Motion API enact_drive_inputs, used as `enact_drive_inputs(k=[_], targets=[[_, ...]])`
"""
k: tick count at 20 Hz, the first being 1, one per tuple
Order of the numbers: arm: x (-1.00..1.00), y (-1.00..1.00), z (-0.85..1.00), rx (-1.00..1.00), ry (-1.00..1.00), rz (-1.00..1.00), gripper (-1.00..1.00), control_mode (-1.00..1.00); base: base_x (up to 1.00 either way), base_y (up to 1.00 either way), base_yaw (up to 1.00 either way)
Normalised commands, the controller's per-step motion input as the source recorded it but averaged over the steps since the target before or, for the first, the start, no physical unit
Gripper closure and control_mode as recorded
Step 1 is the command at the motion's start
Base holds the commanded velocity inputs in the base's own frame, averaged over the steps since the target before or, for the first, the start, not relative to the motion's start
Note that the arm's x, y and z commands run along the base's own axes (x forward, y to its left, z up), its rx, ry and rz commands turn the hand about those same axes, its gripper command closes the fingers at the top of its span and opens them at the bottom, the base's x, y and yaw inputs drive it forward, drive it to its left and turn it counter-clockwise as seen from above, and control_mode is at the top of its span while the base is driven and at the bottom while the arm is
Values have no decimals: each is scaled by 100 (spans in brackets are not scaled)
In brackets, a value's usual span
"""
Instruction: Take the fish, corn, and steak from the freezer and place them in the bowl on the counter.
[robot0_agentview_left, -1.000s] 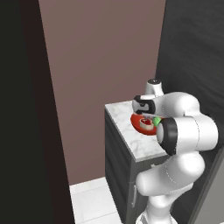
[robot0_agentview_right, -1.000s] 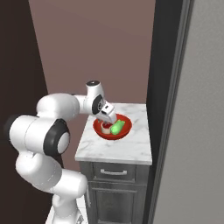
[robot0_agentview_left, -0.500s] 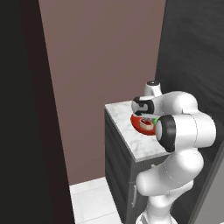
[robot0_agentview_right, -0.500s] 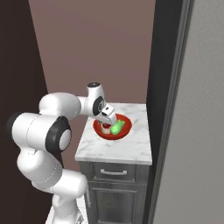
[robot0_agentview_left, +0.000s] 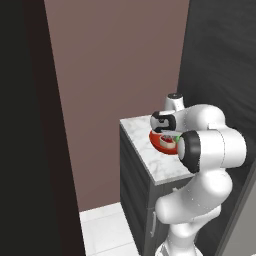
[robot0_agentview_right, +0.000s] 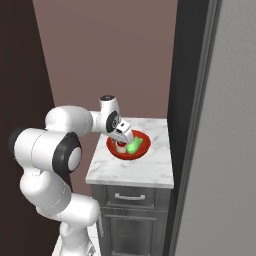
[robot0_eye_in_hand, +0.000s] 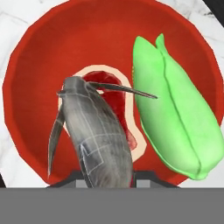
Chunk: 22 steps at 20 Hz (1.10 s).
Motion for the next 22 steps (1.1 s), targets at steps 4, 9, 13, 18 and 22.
enact_drive_inputs(k=[4,9,13,18,22], targets=[[0,0,0,0,0,0,-100,-100,0,0,0],[0,-1,0,0,0,0,-100,-100,0,0,0],[0,0,0,0,0,0,-100,-100,0,0,0],[1,4,6,-1,-2,0,-100,-100,0,0,0],[3,30,40,-6,-18,0,-100,-100,0,0,0]])
